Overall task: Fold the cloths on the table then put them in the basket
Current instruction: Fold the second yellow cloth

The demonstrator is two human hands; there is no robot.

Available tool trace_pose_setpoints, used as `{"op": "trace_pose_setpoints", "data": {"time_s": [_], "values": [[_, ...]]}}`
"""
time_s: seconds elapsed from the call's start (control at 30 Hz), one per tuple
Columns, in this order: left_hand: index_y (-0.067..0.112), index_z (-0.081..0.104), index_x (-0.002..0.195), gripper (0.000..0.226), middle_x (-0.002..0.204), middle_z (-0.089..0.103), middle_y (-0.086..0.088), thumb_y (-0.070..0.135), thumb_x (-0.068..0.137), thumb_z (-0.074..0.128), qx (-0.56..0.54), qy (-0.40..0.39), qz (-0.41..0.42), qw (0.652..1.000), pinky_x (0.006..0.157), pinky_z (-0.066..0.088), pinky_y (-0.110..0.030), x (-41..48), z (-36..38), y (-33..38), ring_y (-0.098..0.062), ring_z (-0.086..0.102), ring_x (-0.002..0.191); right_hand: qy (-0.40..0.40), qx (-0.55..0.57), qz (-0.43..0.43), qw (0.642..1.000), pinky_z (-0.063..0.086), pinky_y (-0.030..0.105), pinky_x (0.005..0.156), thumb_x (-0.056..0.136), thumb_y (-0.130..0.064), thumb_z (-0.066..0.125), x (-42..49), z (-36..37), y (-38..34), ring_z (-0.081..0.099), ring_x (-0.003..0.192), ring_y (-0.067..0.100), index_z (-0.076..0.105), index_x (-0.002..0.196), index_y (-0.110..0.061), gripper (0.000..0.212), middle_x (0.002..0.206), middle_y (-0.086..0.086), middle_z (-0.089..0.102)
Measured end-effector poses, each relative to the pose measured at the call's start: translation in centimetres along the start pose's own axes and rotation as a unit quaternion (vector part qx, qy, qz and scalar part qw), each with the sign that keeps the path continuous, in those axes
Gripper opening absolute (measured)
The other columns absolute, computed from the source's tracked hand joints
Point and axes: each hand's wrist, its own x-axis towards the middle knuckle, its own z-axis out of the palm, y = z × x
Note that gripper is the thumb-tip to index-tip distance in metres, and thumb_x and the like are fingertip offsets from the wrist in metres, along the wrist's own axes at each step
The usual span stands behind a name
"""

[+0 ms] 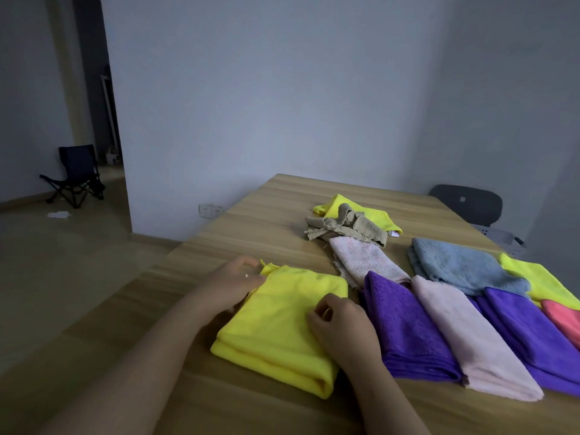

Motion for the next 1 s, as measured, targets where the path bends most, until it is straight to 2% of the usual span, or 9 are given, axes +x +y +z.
{"op": "trace_pose_setpoints", "data": {"time_s": [0.13, 0.23, 0.37, 0.5, 0.6, 0.67, 0.8, 0.9, 1.0], "values": [[0.034, 0.056, 0.114, 0.025, 0.119, 0.051, 0.007, 0.030, 0.090, 0.059, -0.051, -0.035, 0.033, 0.998, 0.079, 0.041, -0.024, 2.6, 1.0, 1.2, -0.010, 0.049, 0.103, 0.008, 0.008, -0.002, 1.000, 0.047, 0.027, 0.075, 0.087, -0.034, 0.055, 0.1, 0.1, 0.3, 0.054, 0.093, 0.015, 0.064, 0.095, -0.019, 0.019, 0.097, -0.002, 0.063], [0.035, 0.062, 0.102, 0.028, 0.128, 0.052, 0.008, 0.011, 0.088, 0.062, -0.083, -0.062, 0.085, 0.991, 0.090, 0.041, -0.025, 3.6, 1.9, 1.7, -0.007, 0.048, 0.114, 0.002, 0.011, -0.005, 1.000, 0.047, 0.028, 0.076, 0.086, -0.034, 0.056, 0.2, 0.2, 0.3, 0.054, 0.094, 0.015, 0.063, 0.094, -0.020, 0.018, 0.097, -0.002, 0.062], [0.042, 0.067, 0.087, 0.049, 0.117, 0.060, 0.004, -0.005, 0.082, 0.057, -0.117, 0.008, 0.127, 0.985, 0.076, 0.045, -0.035, 4.3, 2.2, 0.9, -0.022, 0.057, 0.089, 0.006, 0.016, -0.007, 1.000, 0.046, 0.027, 0.074, 0.085, -0.033, 0.056, 0.3, 0.2, 0.4, 0.054, 0.092, 0.015, 0.063, 0.092, -0.020, 0.016, 0.095, -0.003, 0.062], [0.024, 0.058, 0.121, 0.047, 0.138, 0.046, -0.001, -0.002, 0.083, 0.052, 0.140, 0.019, 0.101, 0.985, 0.091, 0.040, -0.023, 4.4, 2.4, -1.4, -0.021, 0.052, 0.116, 0.006, 0.009, -0.021, 1.000, 0.043, 0.026, 0.076, 0.085, -0.032, 0.057, 0.4, 0.5, 0.4, 0.050, 0.095, 0.015, 0.063, 0.095, -0.021, 0.016, 0.097, -0.003, 0.060], [0.023, 0.054, 0.125, 0.055, 0.153, 0.018, -0.001, -0.007, 0.080, 0.049, 0.157, 0.061, 0.151, 0.974, 0.095, 0.037, -0.022, 3.4, 2.1, -1.4, -0.019, 0.037, 0.131, 0.010, -0.013, -0.027, 1.000, 0.041, 0.025, 0.084, 0.087, -0.033, 0.056, 0.3, 0.4, 0.3, 0.046, 0.102, 0.015, 0.062, 0.106, -0.025, 0.022, 0.106, -0.004, 0.058], [0.027, 0.049, 0.130, 0.050, 0.156, 0.009, 0.006, 0.004, 0.086, 0.051, 0.181, 0.076, 0.195, 0.961, 0.105, 0.033, -0.028, 2.4, 2.0, -1.2, -0.018, 0.027, 0.138, 0.017, -0.031, -0.033, 0.999, 0.037, 0.026, 0.089, 0.088, -0.036, 0.054, 0.4, 0.0, 0.0, 0.044, 0.108, 0.015, 0.060, 0.114, -0.028, 0.027, 0.116, -0.007, 0.057], [0.039, 0.020, 0.145, 0.049, 0.158, 0.002, 0.014, 0.047, 0.098, 0.029, 0.370, -0.071, 0.148, 0.914, 0.118, 0.006, -0.038, 0.4, 3.2, -2.5, -0.010, -0.001, 0.145, -0.031, -0.051, -0.051, 0.997, 0.026, 0.032, 0.101, 0.091, -0.047, 0.044, 0.1, 0.2, -1.1, 0.034, 0.129, 0.015, 0.047, 0.131, -0.034, 0.042, 0.139, -0.014, 0.044], [0.044, 0.009, 0.146, 0.051, 0.157, -0.004, 0.017, 0.052, 0.097, 0.020, 0.401, -0.078, 0.110, 0.906, 0.117, -0.002, -0.044, -0.1, 3.5, -2.9, -0.007, -0.008, 0.144, -0.154, -0.119, -0.052, 0.980, 0.011, 0.041, 0.114, 0.094, -0.055, 0.030, -0.7, 1.4, -1.3, 0.011, 0.144, 0.015, 0.025, 0.145, -0.031, 0.057, 0.155, -0.009, 0.019], [0.042, 0.010, 0.147, 0.050, 0.157, -0.004, 0.017, 0.049, 0.098, 0.020, 0.386, -0.066, 0.108, 0.914, 0.116, -0.001, -0.045, -0.6, 3.3, -2.7, -0.006, -0.009, 0.144, -0.194, -0.124, -0.043, 0.972, 0.002, 0.042, 0.116, 0.095, -0.056, 0.024, -0.9, 1.3, -0.8, -0.004, 0.146, 0.014, 0.014, 0.148, -0.033, 0.059, 0.158, -0.010, 0.004]]}}
